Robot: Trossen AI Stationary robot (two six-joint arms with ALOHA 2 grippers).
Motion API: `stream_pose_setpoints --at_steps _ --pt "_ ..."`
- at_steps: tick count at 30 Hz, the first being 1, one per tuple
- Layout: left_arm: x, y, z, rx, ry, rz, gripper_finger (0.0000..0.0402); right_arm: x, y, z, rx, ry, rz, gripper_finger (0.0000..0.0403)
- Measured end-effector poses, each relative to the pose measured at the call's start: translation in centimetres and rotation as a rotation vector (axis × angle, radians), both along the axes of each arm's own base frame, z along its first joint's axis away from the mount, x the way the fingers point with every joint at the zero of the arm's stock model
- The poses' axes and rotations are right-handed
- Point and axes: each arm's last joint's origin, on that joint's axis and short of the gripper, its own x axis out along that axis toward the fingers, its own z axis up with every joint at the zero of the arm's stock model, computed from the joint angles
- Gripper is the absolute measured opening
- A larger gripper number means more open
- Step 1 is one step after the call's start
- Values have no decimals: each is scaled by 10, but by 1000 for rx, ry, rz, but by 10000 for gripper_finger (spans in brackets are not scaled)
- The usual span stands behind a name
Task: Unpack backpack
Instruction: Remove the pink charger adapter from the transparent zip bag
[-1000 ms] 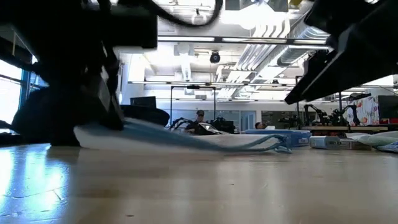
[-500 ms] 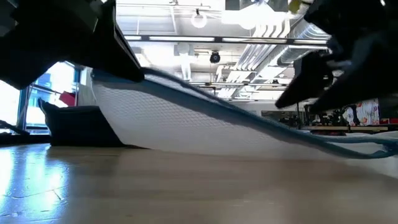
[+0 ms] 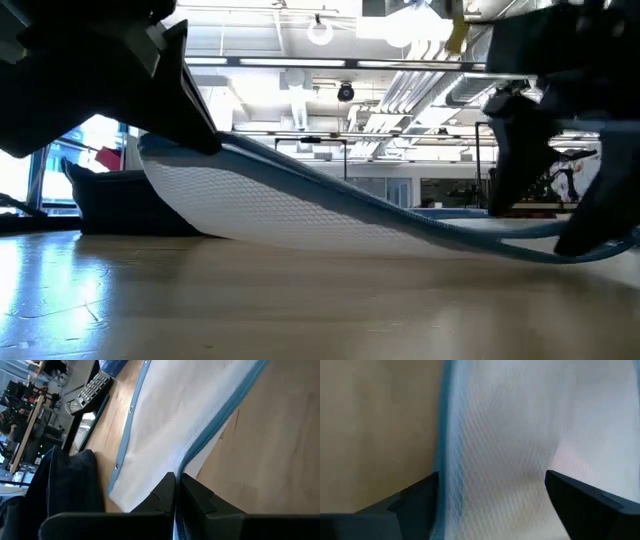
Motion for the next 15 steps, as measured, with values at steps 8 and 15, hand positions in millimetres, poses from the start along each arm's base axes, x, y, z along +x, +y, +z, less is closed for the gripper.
stream_pose_setpoints --at_steps 8,15 --pt "-3 -3 0 4 11 -15 0 2 -7 -4 -78 -12 -38 143" --pt "-6 -11 3 30 60 -81 20 6 -7 8 -192 -71 -77 12"
